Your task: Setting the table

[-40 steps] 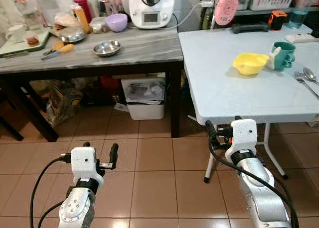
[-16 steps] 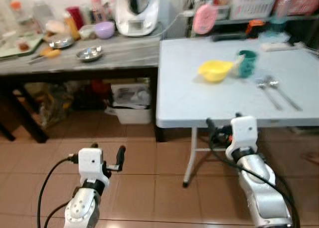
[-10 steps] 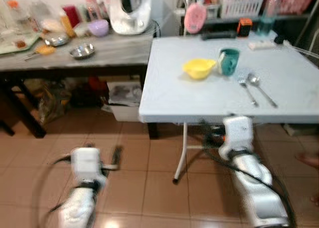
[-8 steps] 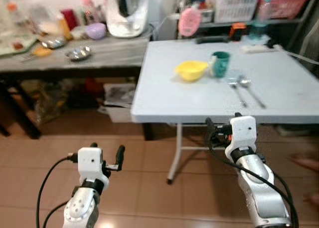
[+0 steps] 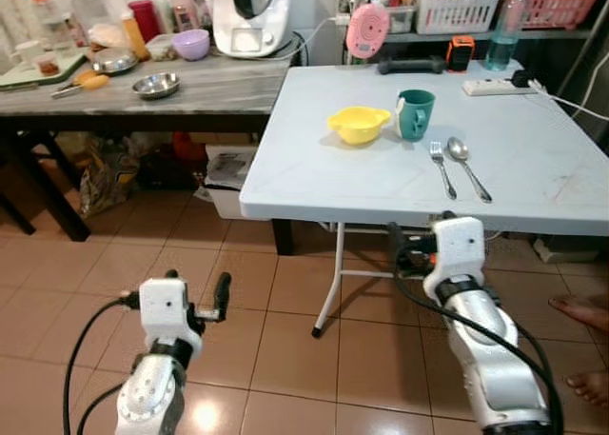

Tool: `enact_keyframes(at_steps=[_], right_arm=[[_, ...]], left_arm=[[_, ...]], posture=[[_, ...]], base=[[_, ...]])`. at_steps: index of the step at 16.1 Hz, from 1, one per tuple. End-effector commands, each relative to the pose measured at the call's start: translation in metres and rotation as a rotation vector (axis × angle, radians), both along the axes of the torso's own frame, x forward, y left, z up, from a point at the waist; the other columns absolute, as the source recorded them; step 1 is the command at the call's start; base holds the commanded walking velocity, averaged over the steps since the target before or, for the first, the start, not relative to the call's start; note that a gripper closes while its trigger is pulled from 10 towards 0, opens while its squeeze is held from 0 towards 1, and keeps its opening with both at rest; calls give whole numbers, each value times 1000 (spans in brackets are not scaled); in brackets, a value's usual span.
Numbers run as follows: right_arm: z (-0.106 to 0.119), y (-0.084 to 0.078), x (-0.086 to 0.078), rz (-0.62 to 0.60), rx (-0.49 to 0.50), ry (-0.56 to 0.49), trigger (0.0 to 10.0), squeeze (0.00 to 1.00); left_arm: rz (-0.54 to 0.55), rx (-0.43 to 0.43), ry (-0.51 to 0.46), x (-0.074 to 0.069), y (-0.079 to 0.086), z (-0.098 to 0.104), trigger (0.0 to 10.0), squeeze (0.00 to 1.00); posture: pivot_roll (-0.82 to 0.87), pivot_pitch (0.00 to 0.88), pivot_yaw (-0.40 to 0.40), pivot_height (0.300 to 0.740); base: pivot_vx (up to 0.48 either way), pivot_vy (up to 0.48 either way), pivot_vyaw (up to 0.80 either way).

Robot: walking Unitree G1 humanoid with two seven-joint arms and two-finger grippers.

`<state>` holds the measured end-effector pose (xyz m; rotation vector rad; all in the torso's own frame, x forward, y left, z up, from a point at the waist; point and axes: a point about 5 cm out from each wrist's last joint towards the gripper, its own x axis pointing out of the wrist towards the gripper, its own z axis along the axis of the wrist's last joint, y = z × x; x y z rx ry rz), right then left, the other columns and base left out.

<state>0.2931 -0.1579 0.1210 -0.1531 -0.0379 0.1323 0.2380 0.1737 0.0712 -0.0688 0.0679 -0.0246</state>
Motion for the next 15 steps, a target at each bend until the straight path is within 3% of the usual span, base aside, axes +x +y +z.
enact_keyframes(at_steps=[1,2,6,13,15], right_arm=[[4,3,4,3,5,-18,10000,0],[7,4,9,1,8,-29,10000,0],[10,8,14,11,11,-43,10000,0],[9,12,16,19,21,-45,10000,0],[9,14,16,25,23,-45,10000,0]], left_arm=[[23,-2,-24,6,5,7,10000,0],[15,-18,-49,17,-1,14,10000,0],[-38,-34,-76,33,-14,23,10000,0],[-57,-44,-82,32,-15,21,10000,0],[-62,-43,-89,32,-14,21,10000,0]], posture=[[-116,0,72,740],[-115,0,71,740],[-124,0,72,740],[-127,0,71,740],[-125,0,72,740]], base=[[0,0,0],[0,0,0],[0,0,0],[0,0,0],[358,0,-509]])
